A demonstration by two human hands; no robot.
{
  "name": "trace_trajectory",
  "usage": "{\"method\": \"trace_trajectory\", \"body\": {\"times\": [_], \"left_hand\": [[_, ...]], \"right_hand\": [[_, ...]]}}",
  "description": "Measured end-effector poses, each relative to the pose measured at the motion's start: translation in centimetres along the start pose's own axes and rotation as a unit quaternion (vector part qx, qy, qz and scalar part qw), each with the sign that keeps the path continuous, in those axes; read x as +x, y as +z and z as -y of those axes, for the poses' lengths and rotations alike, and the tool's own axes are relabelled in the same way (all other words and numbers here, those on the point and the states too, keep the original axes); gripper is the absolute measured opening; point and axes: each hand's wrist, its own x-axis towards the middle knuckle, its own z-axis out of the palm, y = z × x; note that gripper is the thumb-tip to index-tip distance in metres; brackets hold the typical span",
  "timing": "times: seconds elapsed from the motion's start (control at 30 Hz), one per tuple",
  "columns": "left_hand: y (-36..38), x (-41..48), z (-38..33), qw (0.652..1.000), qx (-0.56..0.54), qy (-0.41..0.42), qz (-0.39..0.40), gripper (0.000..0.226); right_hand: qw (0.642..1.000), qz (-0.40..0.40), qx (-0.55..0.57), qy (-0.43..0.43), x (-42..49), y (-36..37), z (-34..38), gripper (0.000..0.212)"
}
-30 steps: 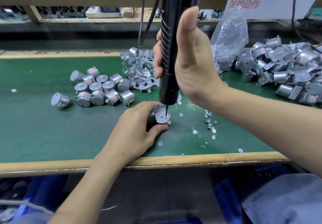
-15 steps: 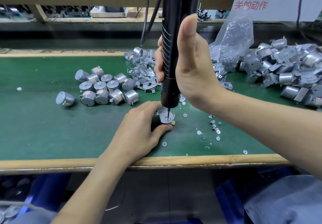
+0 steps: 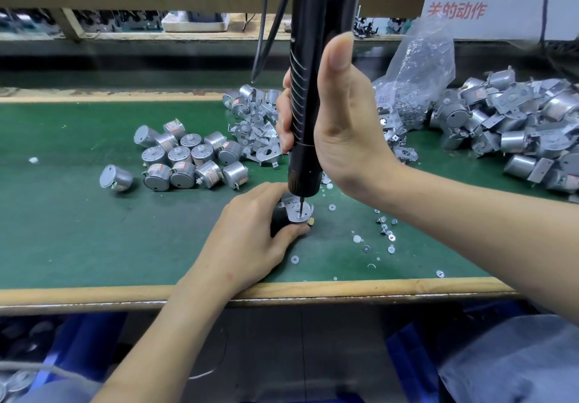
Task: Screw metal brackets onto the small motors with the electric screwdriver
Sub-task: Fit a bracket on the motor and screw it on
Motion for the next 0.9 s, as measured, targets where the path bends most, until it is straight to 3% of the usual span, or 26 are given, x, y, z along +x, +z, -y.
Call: {"method": "trace_trajectory", "body": {"times": [0.23,0.43,0.7,0.9], "left_hand": [[0.1,-0.1,-0.1,1.0,0.007,0.006,-0.01,0.033],[0.1,-0.2,-0.3,1.0,0.006,0.011,-0.024,0.027],[0.0,-0.1,-0.3,0.999,0.002,0.008,-0.033,0.027],[0.1,-0.1,-0.1,0.999,0.0,0.005,-0.042,0.028]], "right_hand": [[0.999,0.002,-0.021,-0.026,-0.5,0.5,0.0,0.082],[0.998,0.02,-0.031,-0.044,-1.0,0.8,-0.2,0.09],[0.998,0.006,-0.028,-0.05,-1.2,0.7,-0.2,0.067],[0.997,-0.011,-0.044,-0.055,-1.2,0.3,-0.5,0.062]]}}
